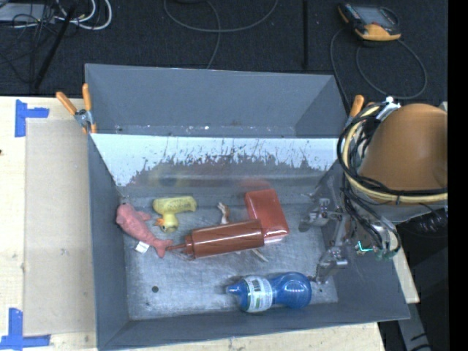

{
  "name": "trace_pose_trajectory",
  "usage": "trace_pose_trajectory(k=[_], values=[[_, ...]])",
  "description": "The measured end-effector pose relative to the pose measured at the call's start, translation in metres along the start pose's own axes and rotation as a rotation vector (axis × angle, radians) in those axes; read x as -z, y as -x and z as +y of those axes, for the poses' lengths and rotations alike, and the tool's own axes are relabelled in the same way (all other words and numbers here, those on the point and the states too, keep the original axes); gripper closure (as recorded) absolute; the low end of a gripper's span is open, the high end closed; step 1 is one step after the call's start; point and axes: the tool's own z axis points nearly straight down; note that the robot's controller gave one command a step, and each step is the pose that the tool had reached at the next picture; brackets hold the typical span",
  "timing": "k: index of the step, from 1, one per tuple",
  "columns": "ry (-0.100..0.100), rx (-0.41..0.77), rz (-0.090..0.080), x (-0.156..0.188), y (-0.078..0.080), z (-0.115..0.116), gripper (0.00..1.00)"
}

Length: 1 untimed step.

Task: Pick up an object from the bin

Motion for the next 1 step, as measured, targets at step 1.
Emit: trace_pose_trajectory(k=[1], values=[[-0.001,0.004,-0.008,0.0038,0.0015,0.0005,1.00]])
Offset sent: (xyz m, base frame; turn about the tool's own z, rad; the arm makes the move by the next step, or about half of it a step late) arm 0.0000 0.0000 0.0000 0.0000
